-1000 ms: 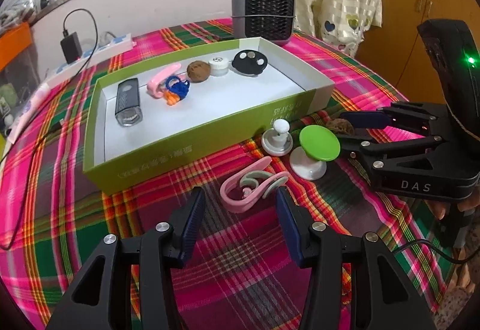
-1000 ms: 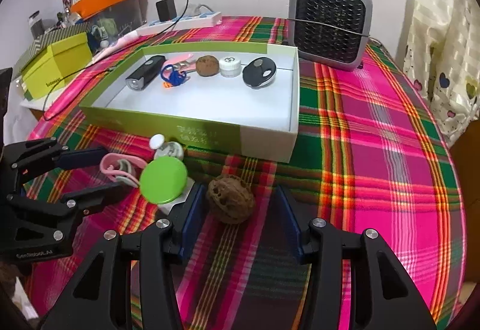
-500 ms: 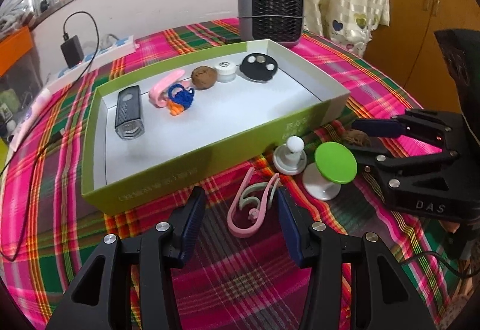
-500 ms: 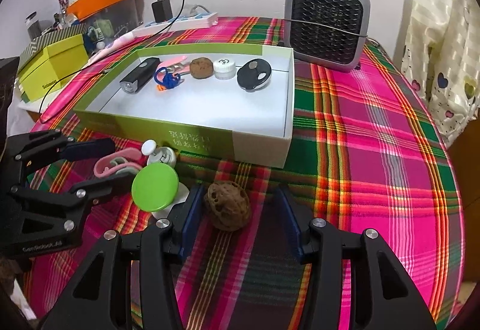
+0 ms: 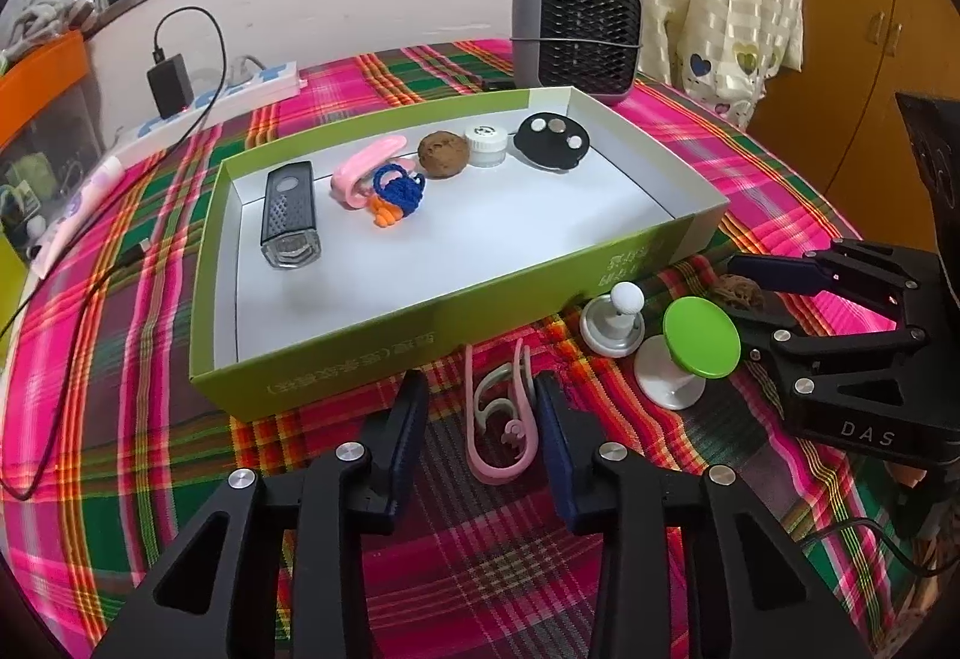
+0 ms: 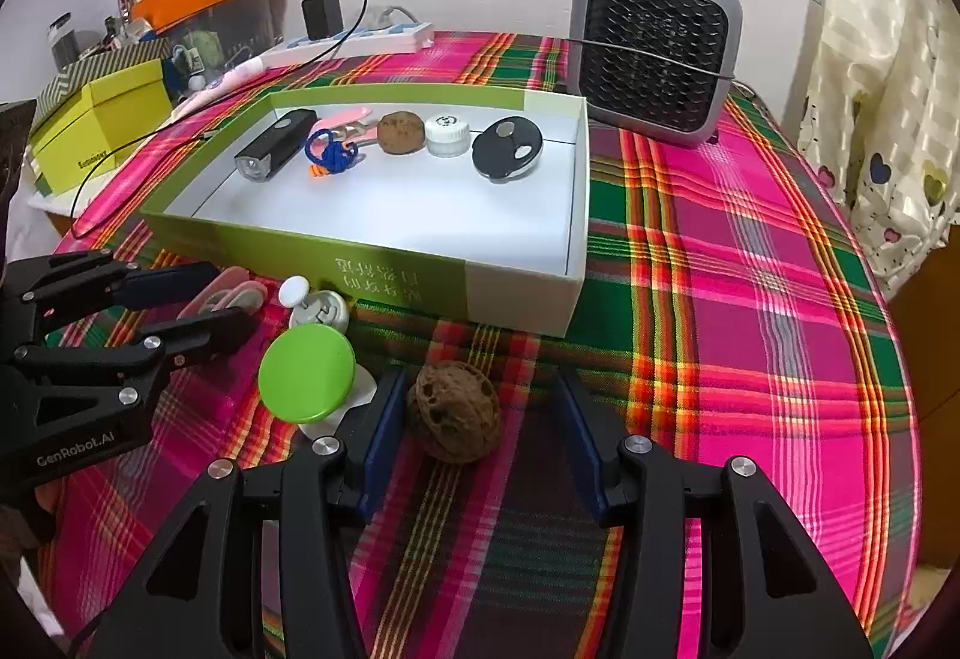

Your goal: Organize objects

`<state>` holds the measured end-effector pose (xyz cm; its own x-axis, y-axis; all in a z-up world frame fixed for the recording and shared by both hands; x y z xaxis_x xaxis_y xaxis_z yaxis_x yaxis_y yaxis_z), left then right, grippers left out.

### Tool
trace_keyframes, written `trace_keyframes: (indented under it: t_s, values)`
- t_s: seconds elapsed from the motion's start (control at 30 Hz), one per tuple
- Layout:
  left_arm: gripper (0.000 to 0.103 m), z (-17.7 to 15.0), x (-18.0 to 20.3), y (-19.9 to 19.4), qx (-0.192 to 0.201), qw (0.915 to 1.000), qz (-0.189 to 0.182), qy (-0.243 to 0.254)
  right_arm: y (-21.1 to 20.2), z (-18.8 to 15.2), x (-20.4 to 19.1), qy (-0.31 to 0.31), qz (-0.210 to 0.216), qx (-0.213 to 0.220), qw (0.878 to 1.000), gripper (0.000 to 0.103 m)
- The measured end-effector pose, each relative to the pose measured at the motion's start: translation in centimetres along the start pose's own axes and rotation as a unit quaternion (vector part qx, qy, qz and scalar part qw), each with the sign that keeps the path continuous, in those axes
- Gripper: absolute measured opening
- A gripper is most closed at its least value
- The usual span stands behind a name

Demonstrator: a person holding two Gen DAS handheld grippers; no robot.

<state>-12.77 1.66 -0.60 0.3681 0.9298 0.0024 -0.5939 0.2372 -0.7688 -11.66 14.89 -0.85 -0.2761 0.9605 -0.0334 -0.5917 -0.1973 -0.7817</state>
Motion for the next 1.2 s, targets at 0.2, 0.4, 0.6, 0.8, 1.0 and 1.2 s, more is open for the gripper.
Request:
trace_keyframes:
  t_s: [0.2, 0.4, 0.6, 0.8, 1.0, 1.2]
  values:
    - [0.028, 0.02, -0.16, 0.01, 0.000, 1.0000, 0.007, -0.001, -0.02, -0.01, -0.10, -0.003, -0.001, 0.000, 1.000, 0.050]
    - [0.023, 0.03, -0.36, -0.07, 0.000, 0.9999, 0.013, -0.005, -0.03, -0.01, -0.23, -0.003, -0.001, 0.001, 1.000, 0.045]
    - [0.022, 0.06, -0.37, -0.09, 0.000, 0.9999, 0.012, -0.005, -0.13, -0.04, -0.35, -0.005, 0.000, 0.002, 1.000, 0.038]
    - [0.022, 0.05, -0.39, -0.09, 0.000, 0.9999, 0.012, -0.005, -0.15, -0.08, -0.40, -0.006, 0.002, 0.002, 1.000, 0.032]
    - [0.022, 0.00, -0.43, -0.12, 0.001, 0.9999, 0.013, -0.005, -0.16, -0.07, -0.40, -0.005, 0.002, 0.003, 1.000, 0.032]
    - [0.021, -0.04, -0.45, -0.15, 0.001, 0.9999, 0.014, -0.006, -0.17, -0.03, -0.41, -0.004, 0.003, 0.003, 1.000, 0.032]
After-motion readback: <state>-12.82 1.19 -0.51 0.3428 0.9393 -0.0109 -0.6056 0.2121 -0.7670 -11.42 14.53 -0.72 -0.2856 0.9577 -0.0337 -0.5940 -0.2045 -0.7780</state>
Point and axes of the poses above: each gripper's, at about its wrist camera, not at the fingertips, and y roughly the way its jaws point, x to its right, z to its top, the point moved 3 cm from there along y, roughly the way its jaws point, and after that the axes turned 2 degrees about z, right-handed, at the moved point
